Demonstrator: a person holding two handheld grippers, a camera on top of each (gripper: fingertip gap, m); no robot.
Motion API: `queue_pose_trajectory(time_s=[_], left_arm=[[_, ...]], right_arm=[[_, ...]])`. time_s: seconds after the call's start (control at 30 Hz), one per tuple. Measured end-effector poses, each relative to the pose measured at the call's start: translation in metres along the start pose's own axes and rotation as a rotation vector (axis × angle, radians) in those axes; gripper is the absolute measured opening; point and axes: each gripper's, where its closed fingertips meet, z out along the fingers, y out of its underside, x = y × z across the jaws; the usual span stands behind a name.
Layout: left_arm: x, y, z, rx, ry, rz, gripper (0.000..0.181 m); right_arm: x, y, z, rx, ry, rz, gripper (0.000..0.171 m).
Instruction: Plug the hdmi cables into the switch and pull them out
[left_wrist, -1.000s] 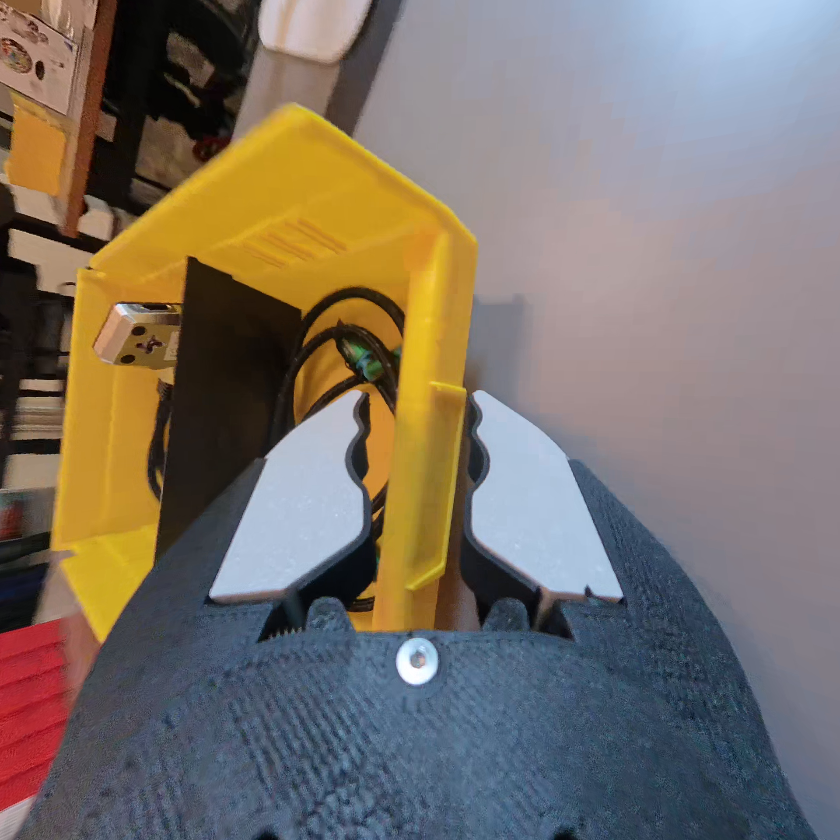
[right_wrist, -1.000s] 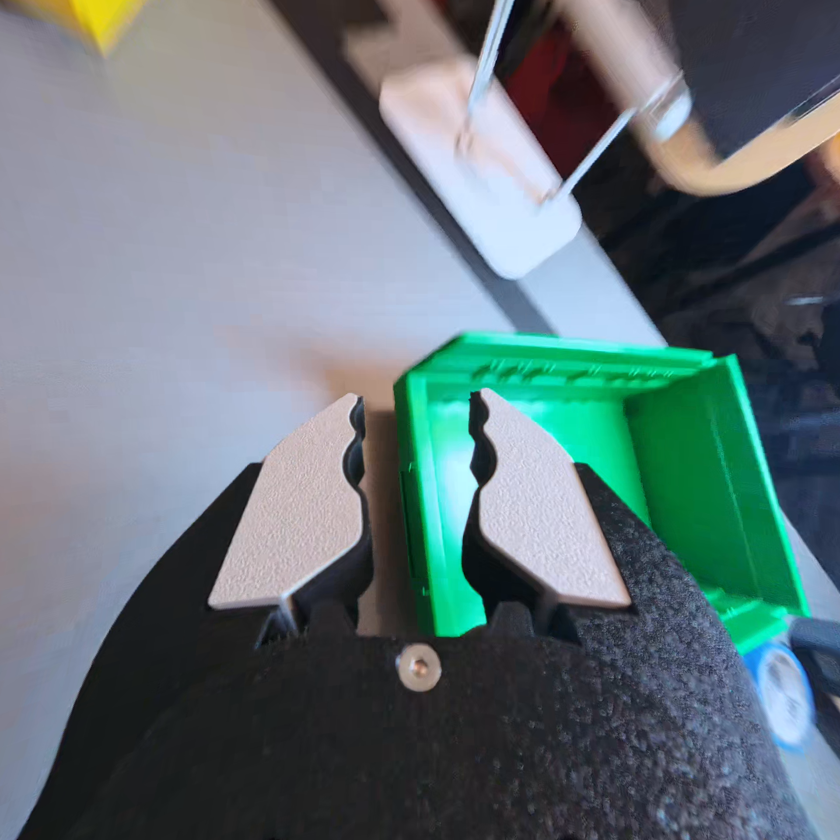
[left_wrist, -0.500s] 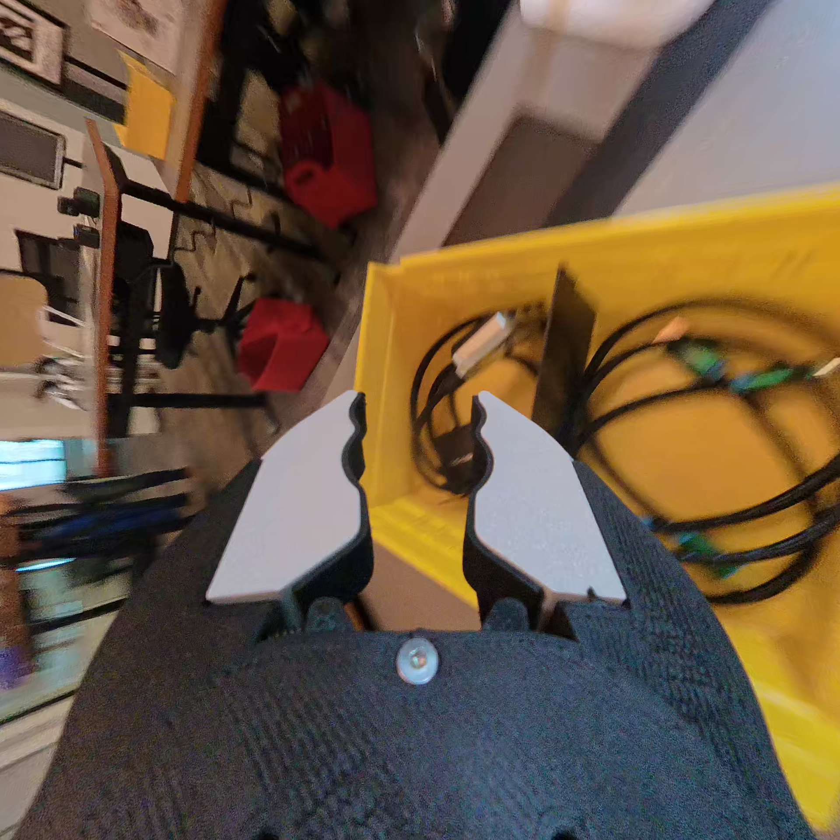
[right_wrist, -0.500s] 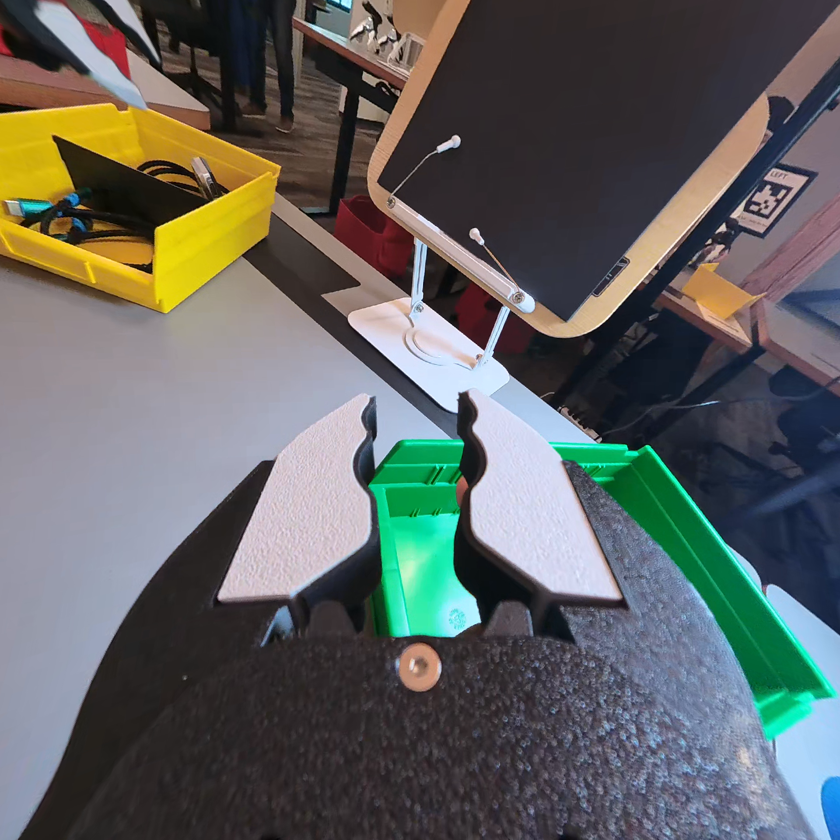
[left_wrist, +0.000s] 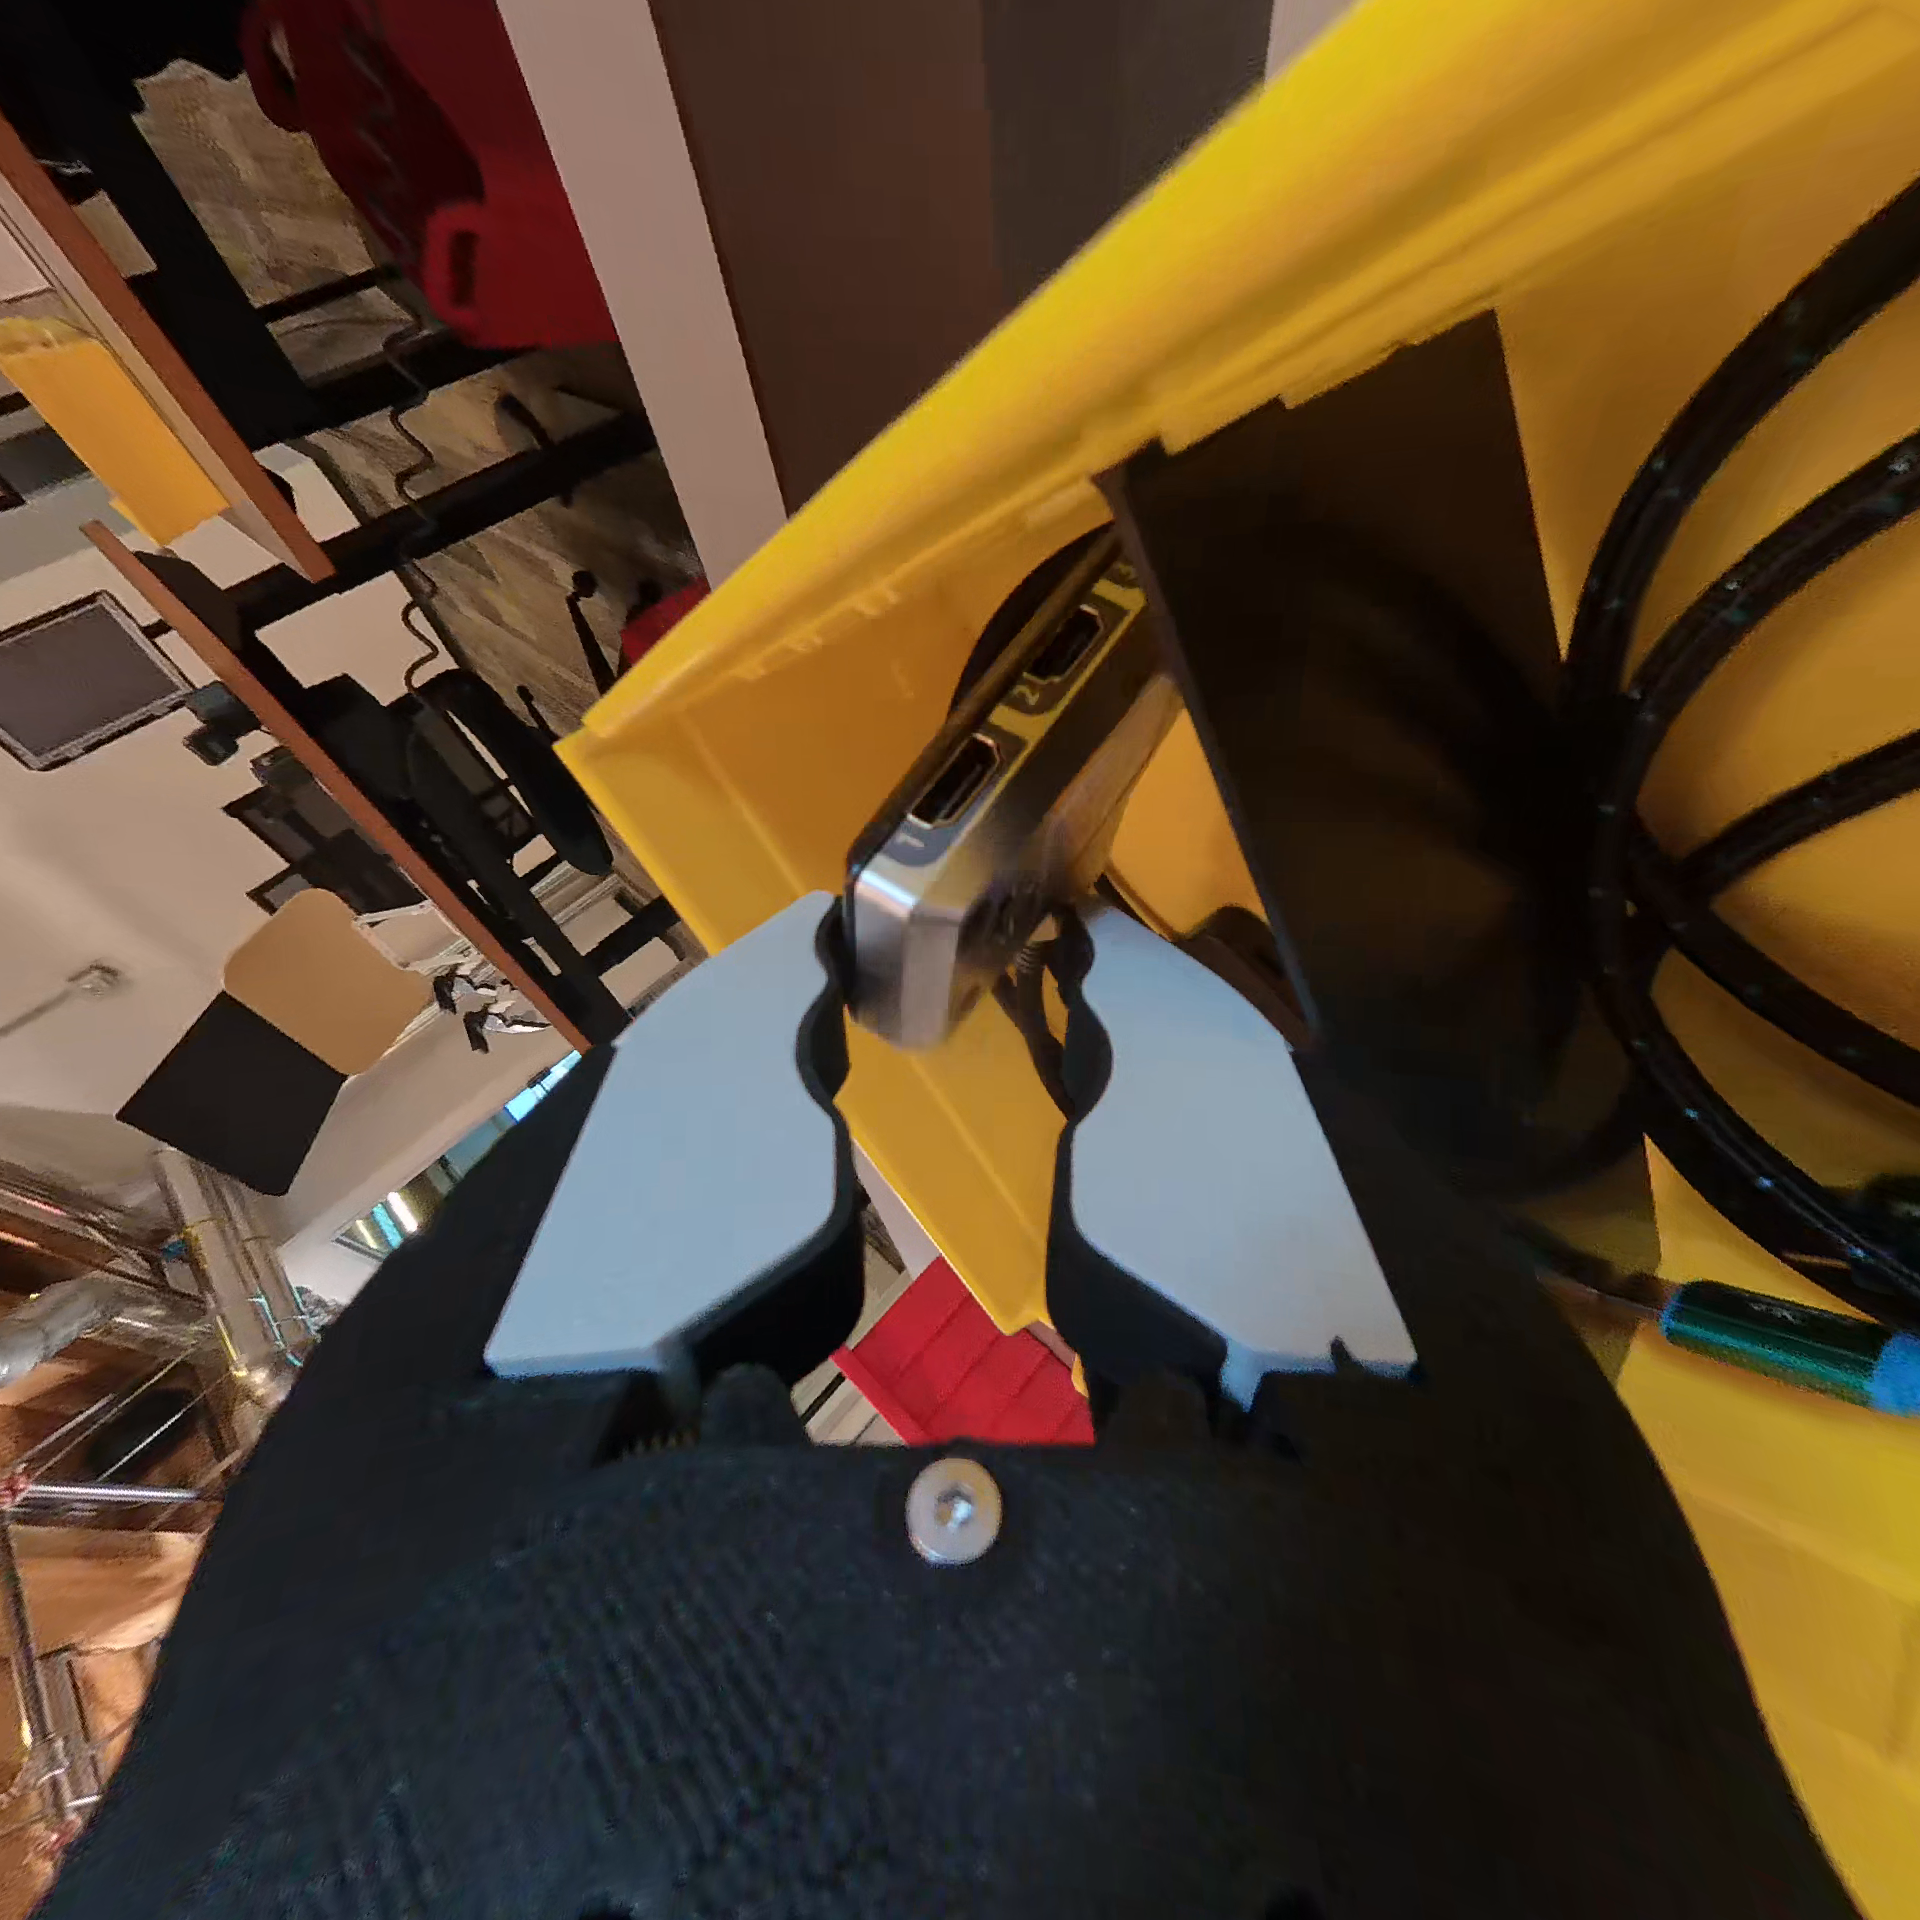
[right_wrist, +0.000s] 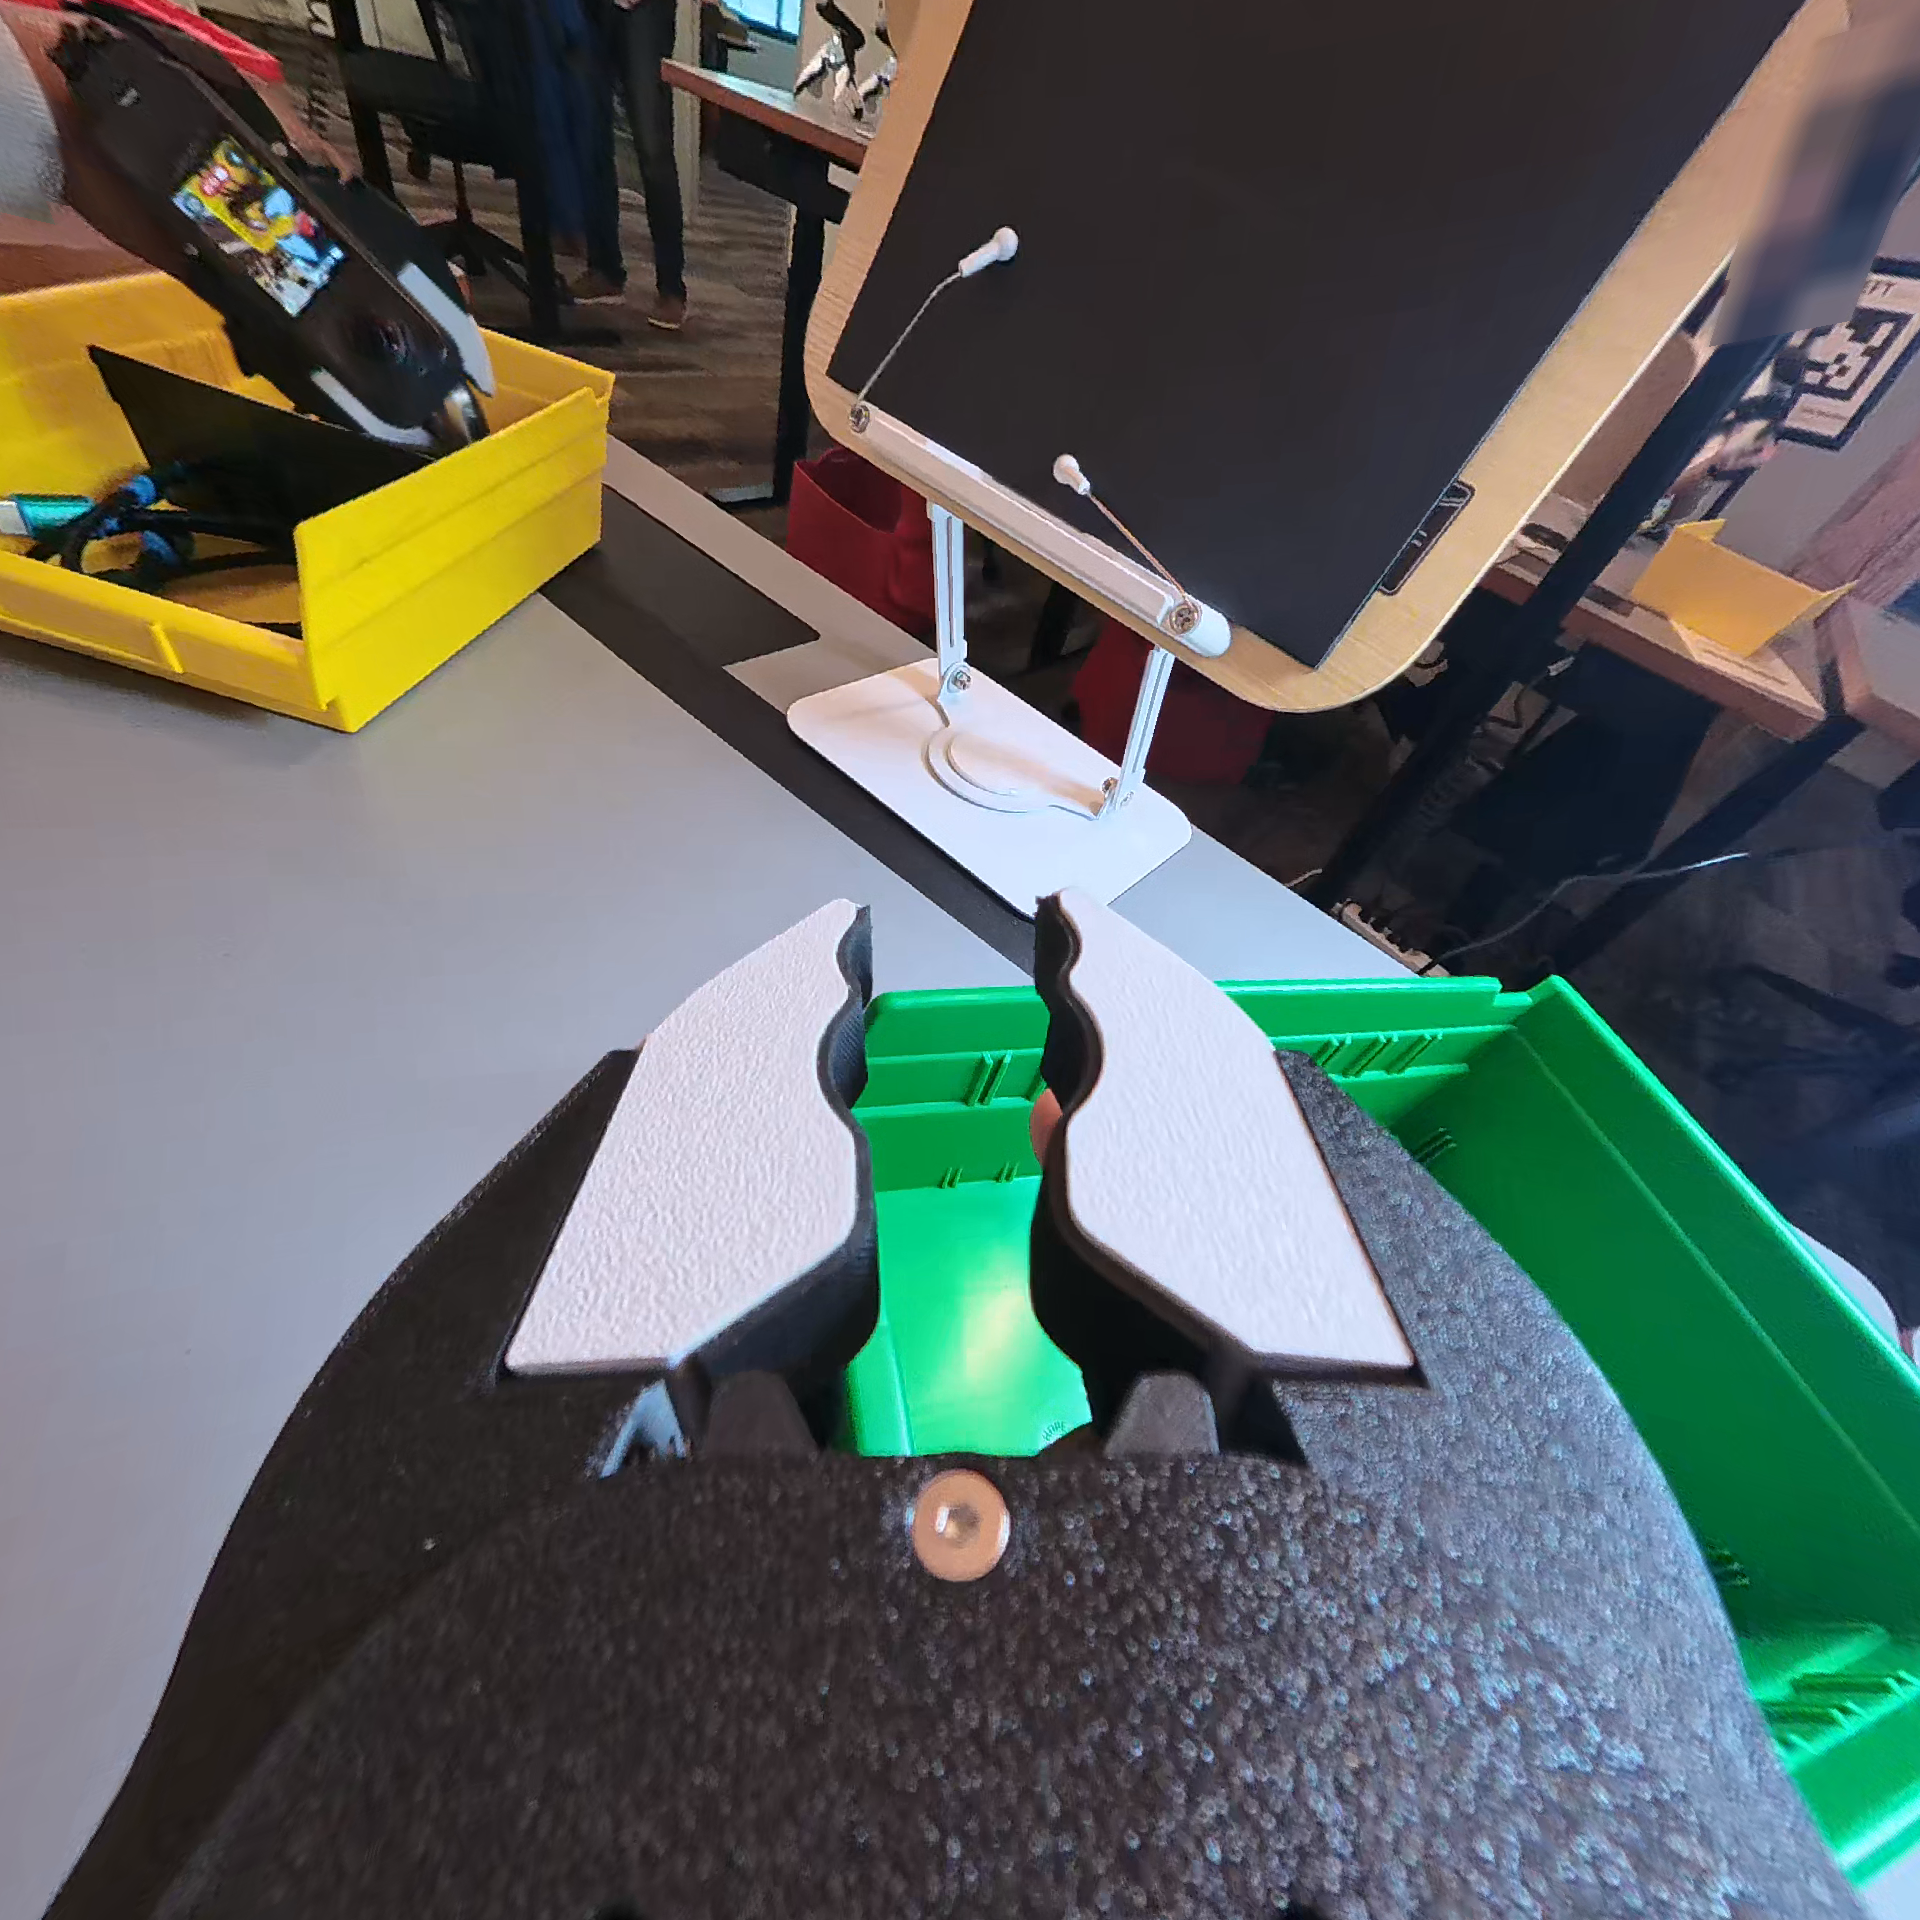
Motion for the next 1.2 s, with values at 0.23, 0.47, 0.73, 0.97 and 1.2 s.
queue_pose_trajectory(time_s=[0.23,0.47,0.73,0.97,1.2], left_arm=[[0.001,0.001,0.007,0.004,0.026,0.057,0.041],[-0.001,0.001,0.010,-0.007,0.010,0.082,0.041],[-0.023,0.025,-0.037,0.132,-0.016,-0.158,0.022],[-0.078,0.058,-0.142,0.354,-0.177,-0.405,0.022],[-0.122,0.042,-0.309,0.766,-0.518,-0.610,0.022]], right_arm=[[0.001,0.004,0.006,0.003,-0.014,0.031,0.028],[0.000,0.005,0.012,-0.008,-0.018,0.022,0.027],[0.002,0.004,0.011,-0.019,-0.005,0.012,0.026],[-0.008,-0.013,0.005,0.029,-0.016,-0.006,0.025],[-0.020,-0.029,0.007,0.092,-0.039,-0.018,0.024]])
